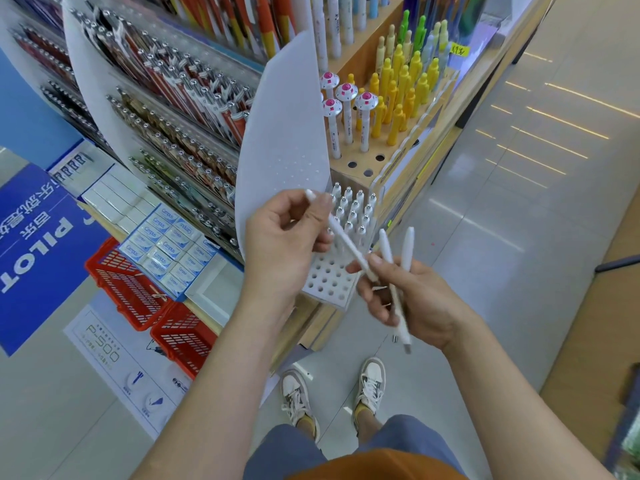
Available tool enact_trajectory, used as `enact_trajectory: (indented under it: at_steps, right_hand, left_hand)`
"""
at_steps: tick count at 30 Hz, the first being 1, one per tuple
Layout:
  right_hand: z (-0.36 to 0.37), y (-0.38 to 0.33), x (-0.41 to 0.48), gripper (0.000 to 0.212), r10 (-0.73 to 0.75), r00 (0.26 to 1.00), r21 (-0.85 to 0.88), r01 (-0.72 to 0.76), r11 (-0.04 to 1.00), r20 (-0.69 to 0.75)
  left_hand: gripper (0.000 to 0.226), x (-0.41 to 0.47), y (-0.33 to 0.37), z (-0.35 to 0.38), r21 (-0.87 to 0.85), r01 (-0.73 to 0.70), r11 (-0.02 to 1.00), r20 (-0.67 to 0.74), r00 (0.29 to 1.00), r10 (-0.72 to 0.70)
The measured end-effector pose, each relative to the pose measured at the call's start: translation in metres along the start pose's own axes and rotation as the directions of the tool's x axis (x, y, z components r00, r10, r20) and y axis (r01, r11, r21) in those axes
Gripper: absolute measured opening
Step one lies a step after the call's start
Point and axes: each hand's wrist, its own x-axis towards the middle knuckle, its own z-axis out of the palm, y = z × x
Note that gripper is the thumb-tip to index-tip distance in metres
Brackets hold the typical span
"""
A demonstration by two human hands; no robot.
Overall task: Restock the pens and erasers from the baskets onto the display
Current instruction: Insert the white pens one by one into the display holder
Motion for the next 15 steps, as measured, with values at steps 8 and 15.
enact_trajectory:
  at_steps: [8, 15]
  right_hand:
    - [0.001, -0.010, 0.007, 0.011, -0.174, 0.950, 0.264, 0.243, 0.933, -0.259]
    - [0.019, -0.014, 0.008, 0.026, -0.209, 0.962, -0.010, 0.210, 0.978, -0.177]
  left_hand:
    - [0.009, -0.024, -0.015, -0.025, 0.537, 0.014, 0.843, 0.264, 0.947, -0.184]
    - [0.029, -0.018, -0.016, -0.001, 0.377, 0.039, 0.926, 0.344, 0.922, -0.179]
